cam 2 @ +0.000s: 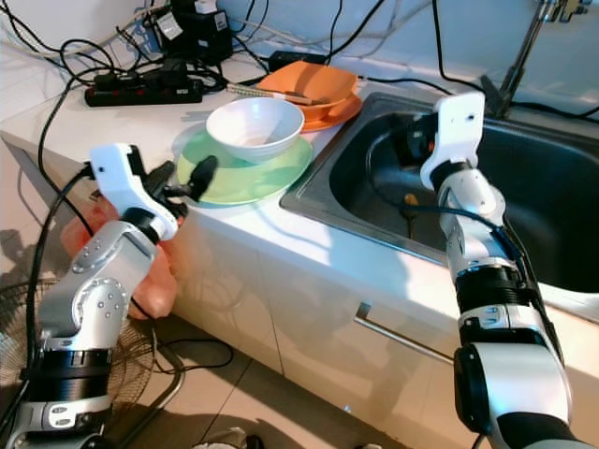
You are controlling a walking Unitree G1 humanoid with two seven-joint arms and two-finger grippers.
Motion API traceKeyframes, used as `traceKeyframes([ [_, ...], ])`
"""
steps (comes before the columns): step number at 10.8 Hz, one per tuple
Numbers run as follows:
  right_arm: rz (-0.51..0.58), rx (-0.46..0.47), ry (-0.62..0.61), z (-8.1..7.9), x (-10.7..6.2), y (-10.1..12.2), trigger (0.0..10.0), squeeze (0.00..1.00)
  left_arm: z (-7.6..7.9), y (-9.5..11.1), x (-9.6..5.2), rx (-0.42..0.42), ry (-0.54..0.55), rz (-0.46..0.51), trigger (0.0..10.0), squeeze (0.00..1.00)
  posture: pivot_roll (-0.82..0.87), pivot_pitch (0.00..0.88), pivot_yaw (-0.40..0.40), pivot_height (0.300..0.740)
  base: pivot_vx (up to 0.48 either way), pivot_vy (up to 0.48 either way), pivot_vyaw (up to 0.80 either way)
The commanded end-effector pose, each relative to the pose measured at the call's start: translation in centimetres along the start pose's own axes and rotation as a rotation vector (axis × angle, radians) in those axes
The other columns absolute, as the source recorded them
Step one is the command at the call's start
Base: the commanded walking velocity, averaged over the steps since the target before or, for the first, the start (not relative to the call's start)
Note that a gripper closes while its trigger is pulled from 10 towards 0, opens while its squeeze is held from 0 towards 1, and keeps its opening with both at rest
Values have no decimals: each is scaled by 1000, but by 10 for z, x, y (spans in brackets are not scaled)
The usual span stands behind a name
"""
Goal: Kitchen organization
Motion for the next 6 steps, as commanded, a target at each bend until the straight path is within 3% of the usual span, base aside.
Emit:
traceKeyframes([
  [1, 8, 28, -26, 2, -2, 4, 10000, 1000, -6, 14, 3, 32, 39, 48, 10000, 0, 52, 14, 30, 740, 0, 0, 0],
  [4, 0, 49, -39, 1, -8, 8, 10000, 1000, -8, 13, 6, 32, 73, 49, 10000, 0, 38, 13, 29, 740, 0, 0, -800],
  [6, 4, 56, -49, 1, -11, 10, 10000, 1000, -14, 17, 9, 37, 112, 60, 10000, 0, 35, 10, 27, 740, 0, 0, -288],
])
Point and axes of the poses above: a point about 5 cm out from each wrist's last joint towards the gripper, its own x axis pointing out of the wrist towards the gripper, its own y axis along the axis of the wrist's last joint, z = x × y, the point moved 2 cm from there along x, pointing out of the wrist towards the gripper, and after that the axes turned 8 degrees about x, right-handed, at the moved point
